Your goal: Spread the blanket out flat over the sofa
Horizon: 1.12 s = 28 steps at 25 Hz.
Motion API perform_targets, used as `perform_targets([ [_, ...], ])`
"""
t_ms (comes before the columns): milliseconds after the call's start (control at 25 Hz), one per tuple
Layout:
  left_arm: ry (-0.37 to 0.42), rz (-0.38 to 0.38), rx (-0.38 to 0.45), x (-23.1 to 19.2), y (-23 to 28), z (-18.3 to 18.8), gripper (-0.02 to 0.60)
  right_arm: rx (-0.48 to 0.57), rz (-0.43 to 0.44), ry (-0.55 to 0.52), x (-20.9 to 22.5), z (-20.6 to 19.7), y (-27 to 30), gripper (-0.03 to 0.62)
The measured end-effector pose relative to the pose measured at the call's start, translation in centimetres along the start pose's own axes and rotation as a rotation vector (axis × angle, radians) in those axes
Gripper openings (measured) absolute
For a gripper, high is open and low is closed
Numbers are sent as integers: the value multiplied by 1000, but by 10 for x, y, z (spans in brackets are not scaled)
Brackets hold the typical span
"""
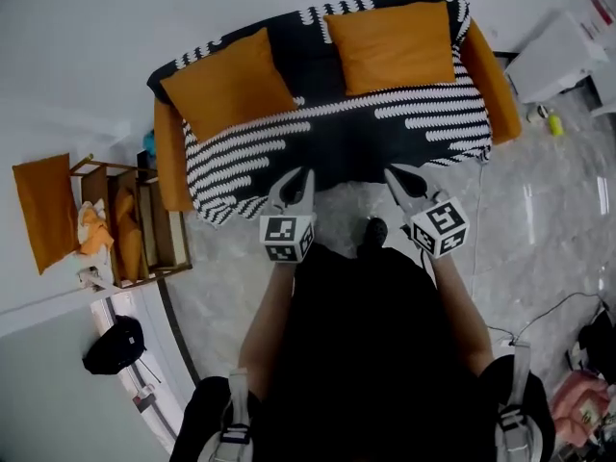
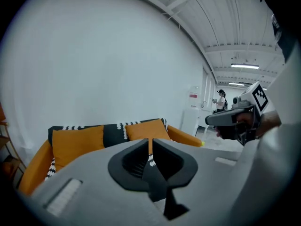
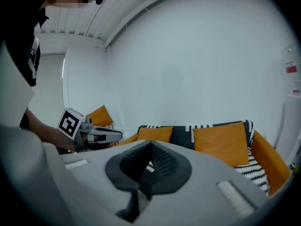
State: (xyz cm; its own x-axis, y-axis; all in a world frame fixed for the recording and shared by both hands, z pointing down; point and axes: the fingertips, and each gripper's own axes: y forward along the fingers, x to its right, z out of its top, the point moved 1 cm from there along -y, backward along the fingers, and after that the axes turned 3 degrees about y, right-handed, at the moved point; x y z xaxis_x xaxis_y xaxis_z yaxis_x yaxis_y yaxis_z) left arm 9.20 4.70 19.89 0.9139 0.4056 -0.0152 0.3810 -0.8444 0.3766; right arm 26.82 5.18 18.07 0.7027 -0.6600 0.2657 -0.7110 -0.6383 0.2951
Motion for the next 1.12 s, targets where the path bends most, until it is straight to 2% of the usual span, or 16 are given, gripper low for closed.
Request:
perform_targets([
  [240,-24,15,62,25,-6,32,18,32,53,-36,3,23,-14,2],
  [560,-16,-52,85,61,-1,53,11,41,48,-56,7,36,-25,2],
  [1120,-19,-93,101,82,9,62,11,45,58,-52,5,35,-28,2],
])
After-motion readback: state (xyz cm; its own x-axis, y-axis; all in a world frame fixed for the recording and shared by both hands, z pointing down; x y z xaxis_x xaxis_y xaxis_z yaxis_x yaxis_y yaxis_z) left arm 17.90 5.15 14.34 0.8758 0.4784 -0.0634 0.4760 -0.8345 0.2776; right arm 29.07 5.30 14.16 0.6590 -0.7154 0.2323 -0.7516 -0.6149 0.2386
